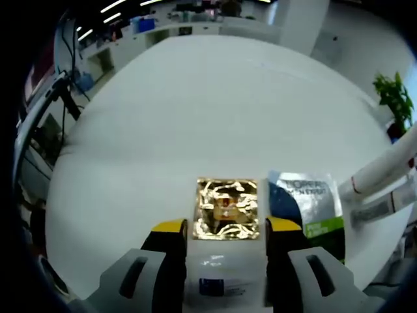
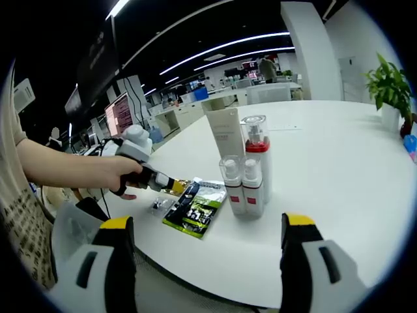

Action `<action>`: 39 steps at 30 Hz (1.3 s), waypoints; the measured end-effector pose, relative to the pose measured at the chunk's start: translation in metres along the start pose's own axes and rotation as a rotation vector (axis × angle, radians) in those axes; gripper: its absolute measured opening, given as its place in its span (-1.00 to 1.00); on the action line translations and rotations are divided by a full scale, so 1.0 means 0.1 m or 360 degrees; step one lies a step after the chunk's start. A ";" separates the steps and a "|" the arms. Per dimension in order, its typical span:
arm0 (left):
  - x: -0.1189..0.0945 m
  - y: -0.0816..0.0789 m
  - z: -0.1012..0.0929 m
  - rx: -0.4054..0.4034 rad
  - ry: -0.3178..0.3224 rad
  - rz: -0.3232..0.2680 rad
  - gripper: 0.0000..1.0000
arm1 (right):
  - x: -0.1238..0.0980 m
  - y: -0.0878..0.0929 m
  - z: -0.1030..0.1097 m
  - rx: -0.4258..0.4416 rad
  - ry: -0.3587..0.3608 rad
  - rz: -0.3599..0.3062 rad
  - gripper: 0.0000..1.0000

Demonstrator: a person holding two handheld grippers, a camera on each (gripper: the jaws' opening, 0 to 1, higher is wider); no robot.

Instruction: Arrange the skincare products in the storage area until every visible bottle or jar stands upright without overlapping.

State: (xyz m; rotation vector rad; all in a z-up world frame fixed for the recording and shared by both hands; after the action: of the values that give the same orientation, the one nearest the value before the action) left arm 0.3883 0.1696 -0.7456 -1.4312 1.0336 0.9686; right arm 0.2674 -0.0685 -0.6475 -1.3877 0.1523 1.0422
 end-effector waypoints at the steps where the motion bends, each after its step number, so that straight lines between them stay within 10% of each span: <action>1: -0.01 -0.01 0.00 0.0014 -0.0001 -0.0007 -0.09 | 0.00 0.00 0.00 0.0000 0.0000 -0.0003 0.87; 22: -0.50 0.03 0.01 0.0222 0.0137 -0.0160 0.53 | -0.01 -0.01 0.02 -0.0042 -0.0023 -0.0033 0.87; 39: -0.97 0.30 -0.02 0.0616 0.0360 -0.0532 0.89 | -0.05 -0.05 0.05 -0.0046 -0.0026 -0.0080 0.93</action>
State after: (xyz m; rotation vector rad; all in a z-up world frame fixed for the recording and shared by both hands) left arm 0.3310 0.1746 -0.6618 -1.3471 1.0353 0.3470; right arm 0.2652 -0.0660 -0.6395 -1.4019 0.0901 1.0174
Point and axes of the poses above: the point that each gripper's makers call its tool centre point, and the gripper's own axes: x roughly forward along the fingers, z roughly to its left, y roughly out of its underside, the point moved 3 cm from there along -x, roughly backward along the fingers, and after that the axes turned 15 degrees about z, right-handed, at the moved point
